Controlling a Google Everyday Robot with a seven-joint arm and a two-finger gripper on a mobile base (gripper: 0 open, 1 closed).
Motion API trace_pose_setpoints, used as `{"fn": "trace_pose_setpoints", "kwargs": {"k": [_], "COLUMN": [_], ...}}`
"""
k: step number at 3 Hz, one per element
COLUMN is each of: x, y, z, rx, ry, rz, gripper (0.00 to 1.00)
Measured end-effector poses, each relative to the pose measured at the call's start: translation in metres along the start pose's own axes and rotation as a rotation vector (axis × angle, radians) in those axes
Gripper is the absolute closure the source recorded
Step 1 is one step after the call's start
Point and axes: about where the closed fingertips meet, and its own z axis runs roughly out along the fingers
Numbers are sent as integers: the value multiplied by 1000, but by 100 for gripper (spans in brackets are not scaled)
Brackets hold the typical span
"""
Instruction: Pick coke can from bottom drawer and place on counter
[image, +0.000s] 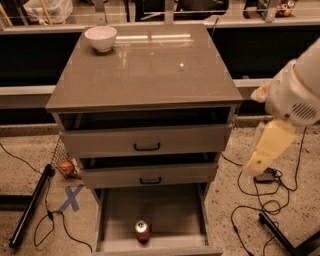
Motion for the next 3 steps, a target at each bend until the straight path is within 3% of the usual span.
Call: {"fn": "trace_pose_setpoints", "kwargs": {"k": [1,2,3], "x": [9,24,-1], "y": [36,46,45], "z": [53,75,94], "rx": [-36,-24,-92], "ry": [-102,-112,-129], "rz": [71,95,49], "gripper": [0,0,0]}}
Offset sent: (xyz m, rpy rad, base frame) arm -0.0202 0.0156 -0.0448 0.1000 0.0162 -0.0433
